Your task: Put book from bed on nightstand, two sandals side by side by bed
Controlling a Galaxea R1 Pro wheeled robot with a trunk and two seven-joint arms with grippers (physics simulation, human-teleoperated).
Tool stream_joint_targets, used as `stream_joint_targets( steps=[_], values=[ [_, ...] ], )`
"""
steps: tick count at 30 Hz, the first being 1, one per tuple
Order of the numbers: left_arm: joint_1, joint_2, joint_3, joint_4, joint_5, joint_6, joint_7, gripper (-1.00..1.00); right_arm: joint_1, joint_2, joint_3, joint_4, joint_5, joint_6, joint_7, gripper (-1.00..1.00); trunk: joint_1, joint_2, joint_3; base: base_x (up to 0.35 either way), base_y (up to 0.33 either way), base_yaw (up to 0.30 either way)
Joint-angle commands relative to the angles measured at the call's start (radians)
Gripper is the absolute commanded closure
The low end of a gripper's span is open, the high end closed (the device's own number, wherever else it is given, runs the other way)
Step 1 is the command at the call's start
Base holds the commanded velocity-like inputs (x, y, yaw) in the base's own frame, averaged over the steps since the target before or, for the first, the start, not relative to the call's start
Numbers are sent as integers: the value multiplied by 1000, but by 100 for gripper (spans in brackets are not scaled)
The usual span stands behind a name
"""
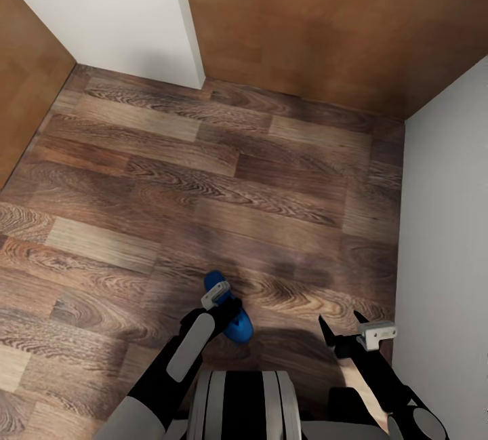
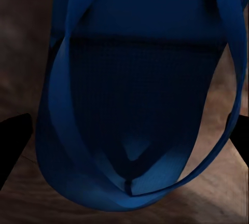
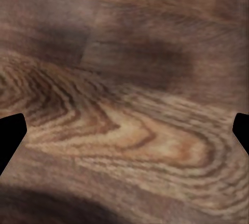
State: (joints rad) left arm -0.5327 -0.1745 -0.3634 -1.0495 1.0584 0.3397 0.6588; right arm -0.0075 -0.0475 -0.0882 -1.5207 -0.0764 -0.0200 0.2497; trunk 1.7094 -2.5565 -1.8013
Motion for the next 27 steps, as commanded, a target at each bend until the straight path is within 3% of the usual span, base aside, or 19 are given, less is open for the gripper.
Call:
stream_joint_targets(
  steps=[1,12,27],
  values=[
    [0,0,-1,-1,5,2,7,100,0,0,-1,1,-8,-1,6,-100,-1,0,4,0,0,0],
    [0,0,-2,-1,3,3,7,100,0,0,-1,1,-8,-1,6,-100,-1,0,7,0,0,0],
    [0,0,-2,-3,4,5,8,100,0,0,-1,1,-8,-1,6,-100,-8,4,65,0,0,0]
  ],
)
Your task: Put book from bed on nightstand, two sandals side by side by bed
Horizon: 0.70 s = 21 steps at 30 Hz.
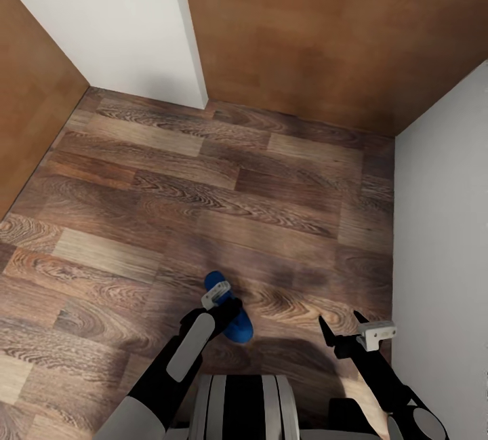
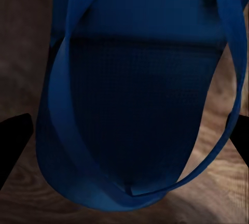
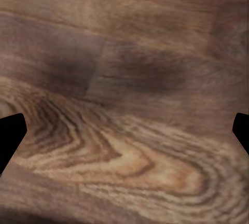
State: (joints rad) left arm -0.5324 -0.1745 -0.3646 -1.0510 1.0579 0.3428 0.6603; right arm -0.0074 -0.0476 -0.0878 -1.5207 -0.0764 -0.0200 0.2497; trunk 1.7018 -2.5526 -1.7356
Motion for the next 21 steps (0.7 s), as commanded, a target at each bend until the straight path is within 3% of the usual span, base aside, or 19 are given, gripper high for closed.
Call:
stream_joint_targets(
  steps=[1,15,21],
  values=[
    [-1,0,0,-1,5,2,7,100,0,0,-1,1,-8,-2,6,-100,-1,0,4,0,0,0],
    [0,0,-9,-1,5,2,7,100,0,0,-1,1,-8,-1,6,-100,-7,3,58,0,0,0],
    [-1,0,-46,-1,4,2,7,100,0,0,-1,1,-8,-1,6,-100,-7,3,58,0,0,0]
  ],
)
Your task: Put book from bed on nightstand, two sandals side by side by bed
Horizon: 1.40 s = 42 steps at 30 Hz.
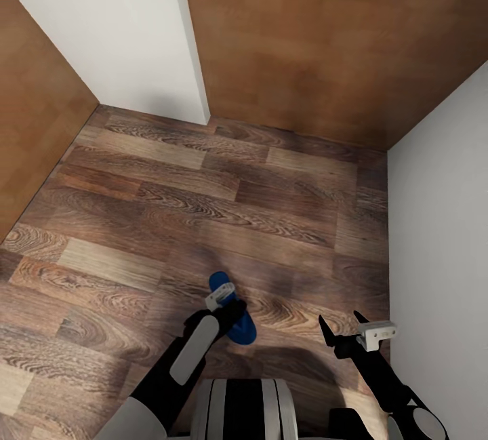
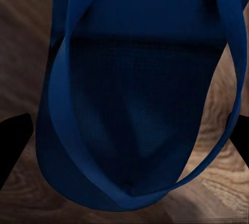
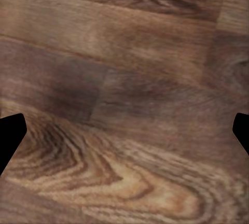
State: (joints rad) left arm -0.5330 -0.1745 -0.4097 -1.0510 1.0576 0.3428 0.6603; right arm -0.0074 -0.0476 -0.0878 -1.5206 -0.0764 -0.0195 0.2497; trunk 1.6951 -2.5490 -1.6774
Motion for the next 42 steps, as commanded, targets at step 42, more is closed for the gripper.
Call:
stream_joint_targets(
  steps=[42],
  values=[
    [0,0,-34,-2,4,5,11,100,0,0,0,5,-8,0,6,-100,-7,4,61,0,100,0]
  ],
)
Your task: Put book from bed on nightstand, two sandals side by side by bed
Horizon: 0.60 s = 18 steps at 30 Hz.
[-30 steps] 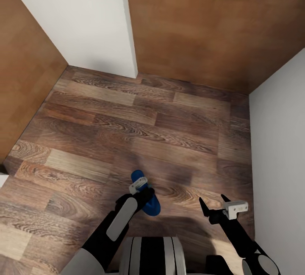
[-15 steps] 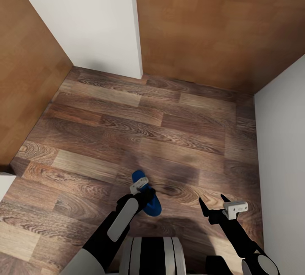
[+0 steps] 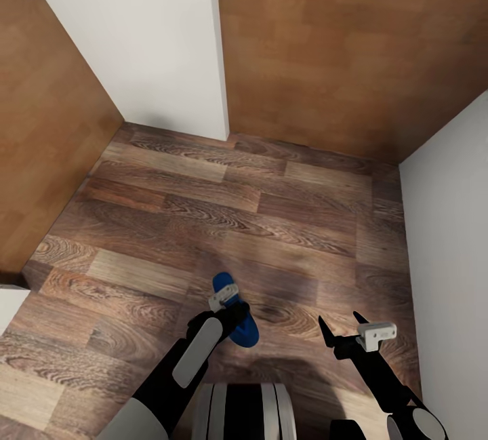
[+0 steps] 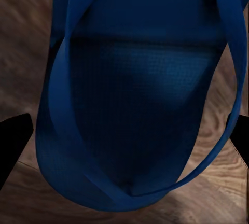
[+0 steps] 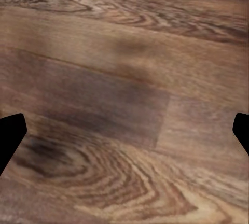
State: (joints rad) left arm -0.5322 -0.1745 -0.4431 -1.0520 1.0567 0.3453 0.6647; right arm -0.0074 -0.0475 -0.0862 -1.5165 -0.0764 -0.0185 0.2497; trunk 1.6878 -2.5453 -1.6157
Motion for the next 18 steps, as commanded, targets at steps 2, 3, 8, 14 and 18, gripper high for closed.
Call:
stream_joint_targets(
  steps=[2,3,8,14,18],
  values=[
    [-1,0,0,-2,5,2,7,100,0,0,-1,3,-8,-1,7,-100,-1,0,7,0,0,0],
    [-1,0,0,-2,5,2,7,100,0,0,-1,5,-8,-1,7,-100,-1,1,11,0,0,0],
    [0,10,1,-2,4,3,8,100,0,0,-1,8,-9,-1,8,-100,-4,2,31,0,0,0],
    [0,94,0,-42,3,37,9,100,0,-3,-4,10,-12,-1,9,-100,-6,3,54,0,0,0],
    [0,135,-1,-49,3,45,9,100,0,-4,-4,11,-14,0,11,-100,-8,4,69,0,0,0]
  ],
)
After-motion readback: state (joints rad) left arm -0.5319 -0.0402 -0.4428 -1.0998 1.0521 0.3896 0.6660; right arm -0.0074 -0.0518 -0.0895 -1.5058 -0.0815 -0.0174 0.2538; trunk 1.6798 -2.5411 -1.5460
